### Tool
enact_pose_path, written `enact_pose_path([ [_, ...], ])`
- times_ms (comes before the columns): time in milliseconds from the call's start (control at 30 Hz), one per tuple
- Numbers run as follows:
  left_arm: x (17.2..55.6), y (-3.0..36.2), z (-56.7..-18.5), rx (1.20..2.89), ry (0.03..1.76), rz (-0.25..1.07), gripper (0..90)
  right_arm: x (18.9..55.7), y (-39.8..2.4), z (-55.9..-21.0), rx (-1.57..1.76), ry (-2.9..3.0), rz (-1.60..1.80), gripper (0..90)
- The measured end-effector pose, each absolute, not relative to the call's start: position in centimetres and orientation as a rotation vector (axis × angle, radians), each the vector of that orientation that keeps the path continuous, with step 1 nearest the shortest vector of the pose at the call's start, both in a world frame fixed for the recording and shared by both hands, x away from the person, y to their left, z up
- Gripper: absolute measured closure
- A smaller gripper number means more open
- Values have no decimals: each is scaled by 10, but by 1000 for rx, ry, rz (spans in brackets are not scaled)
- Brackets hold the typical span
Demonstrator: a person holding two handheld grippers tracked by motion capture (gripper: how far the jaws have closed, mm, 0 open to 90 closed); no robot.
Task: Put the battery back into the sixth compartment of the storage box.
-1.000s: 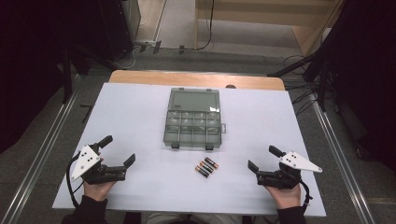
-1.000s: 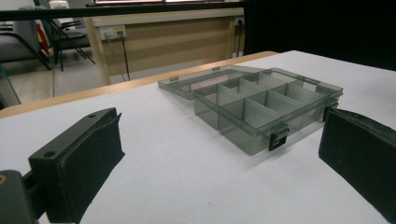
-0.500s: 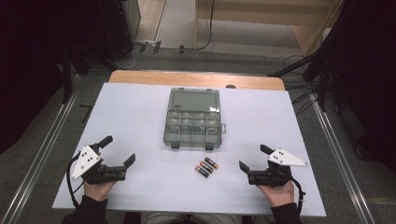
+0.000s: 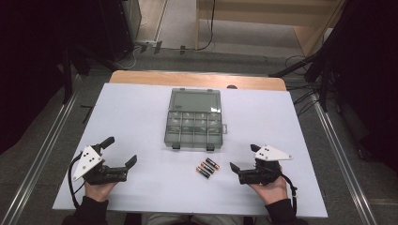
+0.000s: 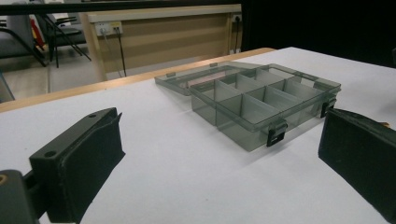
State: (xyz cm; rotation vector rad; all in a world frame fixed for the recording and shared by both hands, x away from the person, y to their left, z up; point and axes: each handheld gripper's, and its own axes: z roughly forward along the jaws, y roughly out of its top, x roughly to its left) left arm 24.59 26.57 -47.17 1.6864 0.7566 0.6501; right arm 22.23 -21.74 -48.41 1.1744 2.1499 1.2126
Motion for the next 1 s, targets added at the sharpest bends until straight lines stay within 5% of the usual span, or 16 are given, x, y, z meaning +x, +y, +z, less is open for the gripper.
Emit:
enact_pose_path([
  [1000,246,265,-472,1692,751,639,0,250,-164,-481,1101,2391,899,23],
])
